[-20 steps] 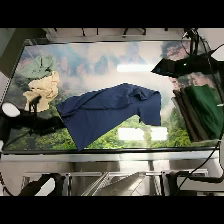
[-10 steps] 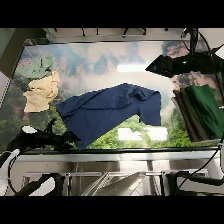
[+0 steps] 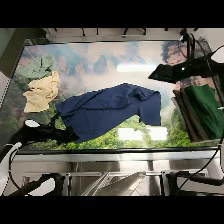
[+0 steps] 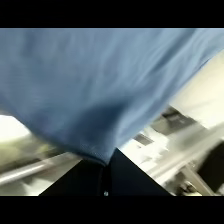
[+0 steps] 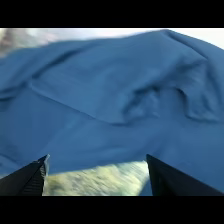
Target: Fold the shirts.
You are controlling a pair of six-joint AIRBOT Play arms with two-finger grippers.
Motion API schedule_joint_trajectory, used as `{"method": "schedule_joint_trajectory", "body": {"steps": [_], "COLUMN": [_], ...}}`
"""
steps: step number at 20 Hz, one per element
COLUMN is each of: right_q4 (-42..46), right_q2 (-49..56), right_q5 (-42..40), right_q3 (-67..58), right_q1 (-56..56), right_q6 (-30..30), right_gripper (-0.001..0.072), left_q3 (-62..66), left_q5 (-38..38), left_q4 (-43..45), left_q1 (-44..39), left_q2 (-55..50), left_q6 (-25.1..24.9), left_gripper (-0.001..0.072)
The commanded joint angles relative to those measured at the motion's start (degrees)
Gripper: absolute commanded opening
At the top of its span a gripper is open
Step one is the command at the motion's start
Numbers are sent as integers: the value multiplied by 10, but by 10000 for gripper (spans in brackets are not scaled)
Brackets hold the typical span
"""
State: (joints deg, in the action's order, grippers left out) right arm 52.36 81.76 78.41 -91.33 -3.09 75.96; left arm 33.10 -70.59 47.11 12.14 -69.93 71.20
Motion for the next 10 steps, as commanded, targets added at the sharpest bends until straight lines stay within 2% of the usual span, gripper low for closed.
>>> {"method": "schedule_joint_trajectory", "body": {"steps": [1, 4, 6, 10], "right_q4": [74, 75, 75, 87], "right_q2": [0, 0, 1, 16], "right_q5": [5, 3, -7, -17], "right_q3": [72, 135, 163, 239], "right_q1": [-17, -37, -54, -83], "right_q6": [25, 23, 18, -10], "right_gripper": [705, 705, 705, 706], "left_q3": [57, 59, 58, 79], "left_q5": [-62, -89, -87, -87], "left_q4": [157, 267, 270, 248], "left_q1": [55, 107, 134, 127], "left_q2": [75, 114, 113, 70], "left_q6": [66, 104, 125, 115], "left_gripper": [16, 16, 17, 17]}}
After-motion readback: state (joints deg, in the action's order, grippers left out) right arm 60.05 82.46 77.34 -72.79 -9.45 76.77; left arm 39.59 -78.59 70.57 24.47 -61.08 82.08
